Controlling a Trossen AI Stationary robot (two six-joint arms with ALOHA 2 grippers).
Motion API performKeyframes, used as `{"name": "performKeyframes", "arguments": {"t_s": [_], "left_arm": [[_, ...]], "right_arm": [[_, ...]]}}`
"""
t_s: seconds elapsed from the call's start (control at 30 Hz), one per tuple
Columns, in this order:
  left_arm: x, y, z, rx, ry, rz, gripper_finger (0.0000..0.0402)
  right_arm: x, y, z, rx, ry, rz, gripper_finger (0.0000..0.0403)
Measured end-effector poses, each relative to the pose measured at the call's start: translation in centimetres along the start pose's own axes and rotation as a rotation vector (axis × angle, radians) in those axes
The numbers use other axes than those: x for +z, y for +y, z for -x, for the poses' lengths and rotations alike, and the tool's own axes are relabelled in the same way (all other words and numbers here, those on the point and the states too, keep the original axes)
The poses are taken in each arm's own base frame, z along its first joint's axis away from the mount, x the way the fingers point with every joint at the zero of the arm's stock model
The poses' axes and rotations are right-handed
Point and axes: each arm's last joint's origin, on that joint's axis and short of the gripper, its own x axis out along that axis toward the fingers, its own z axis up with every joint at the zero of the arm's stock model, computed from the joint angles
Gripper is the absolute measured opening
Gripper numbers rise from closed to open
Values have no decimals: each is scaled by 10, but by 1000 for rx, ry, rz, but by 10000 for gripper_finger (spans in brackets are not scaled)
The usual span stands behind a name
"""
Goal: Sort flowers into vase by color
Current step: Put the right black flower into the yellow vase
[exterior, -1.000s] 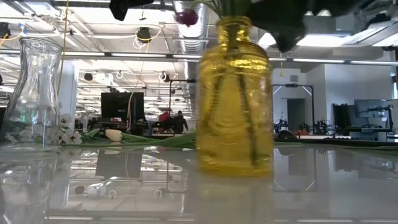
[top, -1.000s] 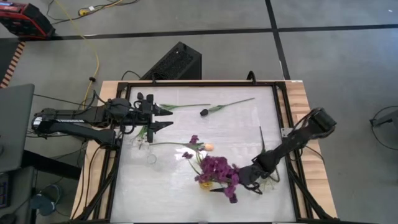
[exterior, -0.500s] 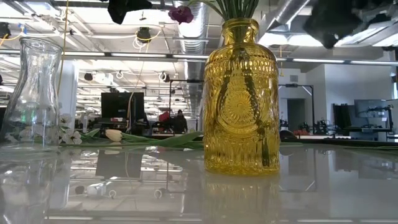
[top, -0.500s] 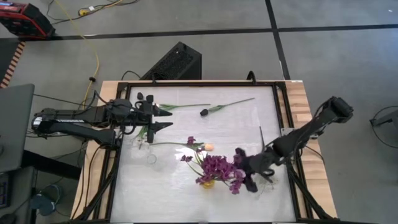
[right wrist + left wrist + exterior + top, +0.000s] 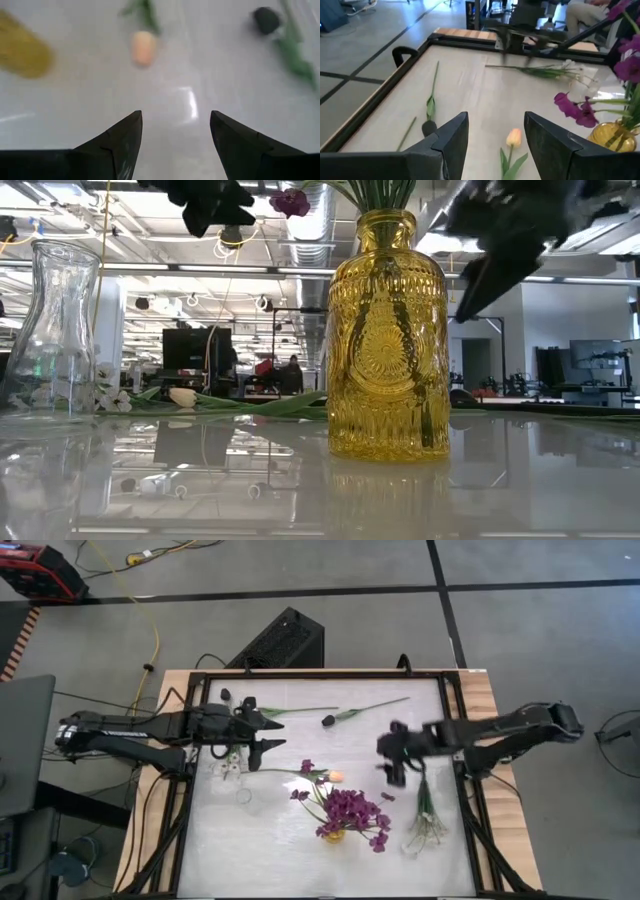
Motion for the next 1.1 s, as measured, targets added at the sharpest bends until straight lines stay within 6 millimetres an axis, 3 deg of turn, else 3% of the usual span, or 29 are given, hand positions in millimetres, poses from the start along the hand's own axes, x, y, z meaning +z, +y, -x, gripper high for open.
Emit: {"name": "performKeyframes", "arguments": {"t_s": [0.3, 0.53, 0.87, 1.1], "left_arm": [[-9, 0, -3, 3, 92, 40, 181], [-12, 0, -3, 9, 115, 67, 181], [-11, 1, -3, 39, 111, 7, 181], [-11, 1, -3, 37, 111, 3, 181]], "right_arm": [[-2, -124, -28, -121, 19, 108, 260], [-19, -189, -60, -139, 102, 125, 260], [-2, -226, -105, -20, 199, 149, 260], [-6, -231, -128, 60, 297, 150, 234]]}}
